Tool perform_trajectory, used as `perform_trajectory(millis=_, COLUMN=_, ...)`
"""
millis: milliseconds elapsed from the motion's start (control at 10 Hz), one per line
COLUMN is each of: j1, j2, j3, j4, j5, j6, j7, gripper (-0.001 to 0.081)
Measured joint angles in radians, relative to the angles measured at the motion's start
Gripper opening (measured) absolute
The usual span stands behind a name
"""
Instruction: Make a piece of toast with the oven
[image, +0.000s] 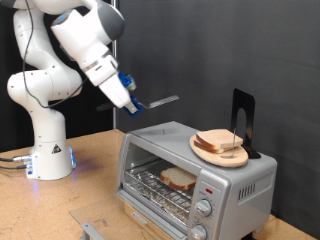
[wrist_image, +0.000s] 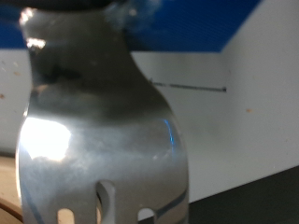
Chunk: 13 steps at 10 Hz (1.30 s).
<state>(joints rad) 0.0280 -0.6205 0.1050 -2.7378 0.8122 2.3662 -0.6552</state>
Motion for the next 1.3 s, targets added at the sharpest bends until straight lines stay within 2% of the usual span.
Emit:
perform_trajectory(millis=400, j1=0.007, j2=0.082, j3=0.175, j4=0.041, j5=-0.004, j6=0.100, j7=0.146, gripper=0.0400)
perform_trajectory(millis=600, j1=0.007, j2=0.155, j3=0.248, j4=0.061, j5=-0.015, j6=0.160, j7=0.202, gripper=0.0400)
perform_trajectory(millis=800, j1=0.007, j2=0.238, j3=0.294, j4=0.080, j5=-0.015, j6=0.230, j7=0.212, gripper=0.0400)
perform_trajectory(millis=1000, j1=0.008, j2=0.295, j3=0.315, j4=0.098, j5=-0.006, j6=0.275, j7=0.210, gripper=0.0669)
perform_trajectory(millis=1100, j1=0.011, j2=0.306, j3=0.316, j4=0.107, j5=0.015, j6=0.287, j7=0.197, gripper=0.0669)
perform_trajectory(millis=1200, j1=0.014, j2=0.307, j3=0.315, j4=0.112, j5=0.046, j6=0.288, j7=0.169, gripper=0.0780)
perform_trajectory(millis=1300, j1=0.016, j2=0.302, j3=0.312, j4=0.114, j5=0.077, j6=0.288, j7=0.138, gripper=0.0780)
